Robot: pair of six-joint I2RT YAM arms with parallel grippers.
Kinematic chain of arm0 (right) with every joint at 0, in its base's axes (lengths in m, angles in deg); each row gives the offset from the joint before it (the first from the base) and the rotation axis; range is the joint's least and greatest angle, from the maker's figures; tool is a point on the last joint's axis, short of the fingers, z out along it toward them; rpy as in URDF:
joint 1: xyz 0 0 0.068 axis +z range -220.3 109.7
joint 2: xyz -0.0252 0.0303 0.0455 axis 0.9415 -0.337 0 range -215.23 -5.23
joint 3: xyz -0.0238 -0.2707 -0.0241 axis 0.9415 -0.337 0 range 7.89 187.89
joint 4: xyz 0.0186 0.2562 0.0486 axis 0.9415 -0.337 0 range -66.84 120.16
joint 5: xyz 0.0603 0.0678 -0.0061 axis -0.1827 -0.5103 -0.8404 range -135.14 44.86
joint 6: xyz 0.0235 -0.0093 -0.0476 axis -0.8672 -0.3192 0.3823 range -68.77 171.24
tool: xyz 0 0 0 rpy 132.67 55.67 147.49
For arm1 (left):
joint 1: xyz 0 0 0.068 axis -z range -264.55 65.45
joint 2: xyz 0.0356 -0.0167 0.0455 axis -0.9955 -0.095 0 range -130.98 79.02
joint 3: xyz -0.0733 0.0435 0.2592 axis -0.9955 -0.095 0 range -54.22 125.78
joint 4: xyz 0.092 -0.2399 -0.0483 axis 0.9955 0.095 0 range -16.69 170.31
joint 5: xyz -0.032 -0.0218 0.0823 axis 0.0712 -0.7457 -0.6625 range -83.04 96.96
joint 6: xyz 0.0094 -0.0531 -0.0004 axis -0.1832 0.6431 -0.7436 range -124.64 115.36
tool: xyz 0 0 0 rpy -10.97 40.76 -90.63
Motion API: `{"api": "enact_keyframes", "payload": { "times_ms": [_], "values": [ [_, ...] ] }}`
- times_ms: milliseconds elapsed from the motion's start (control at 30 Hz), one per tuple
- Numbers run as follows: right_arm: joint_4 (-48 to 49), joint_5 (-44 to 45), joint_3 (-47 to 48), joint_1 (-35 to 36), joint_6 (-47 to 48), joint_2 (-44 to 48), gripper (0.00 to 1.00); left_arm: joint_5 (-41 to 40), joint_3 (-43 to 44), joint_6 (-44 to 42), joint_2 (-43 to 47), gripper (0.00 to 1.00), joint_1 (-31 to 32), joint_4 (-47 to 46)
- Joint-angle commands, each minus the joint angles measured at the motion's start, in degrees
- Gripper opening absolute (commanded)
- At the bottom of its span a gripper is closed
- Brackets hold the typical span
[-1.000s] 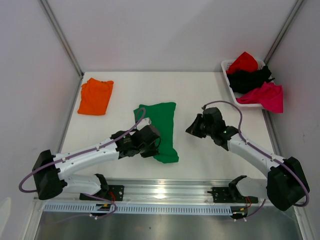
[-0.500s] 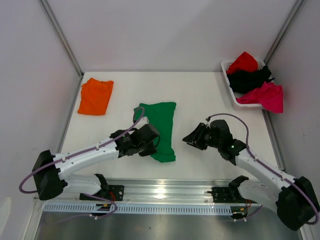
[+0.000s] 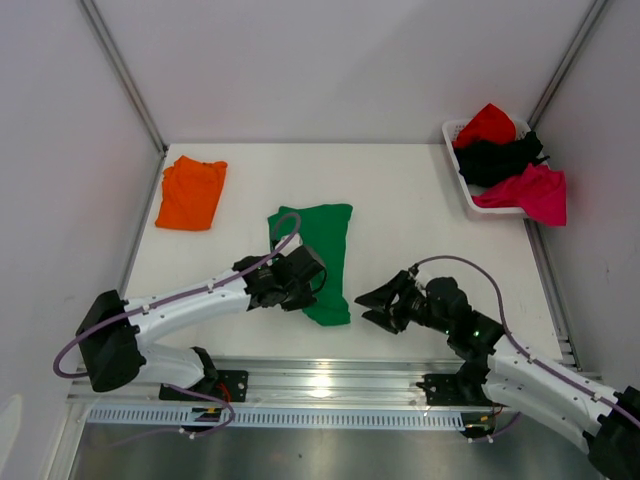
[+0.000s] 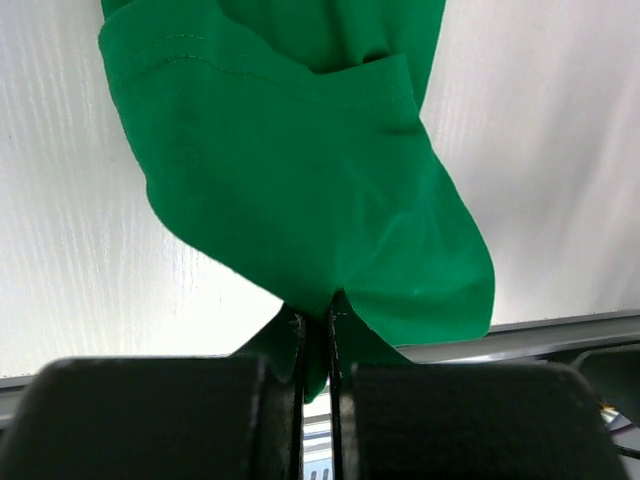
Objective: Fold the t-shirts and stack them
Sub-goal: Fold the tshirt
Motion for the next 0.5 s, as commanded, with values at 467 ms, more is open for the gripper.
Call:
{"api": "enact_keyframes", "payload": {
  "times_ms": [467],
  "values": [
    [12.6,8.0,-2.8,12.8,-16.3,-13.4,0.63,-3.0,-0.5,-1.5,4.5,0.01,-1.6,-1.6]
  ]
}}
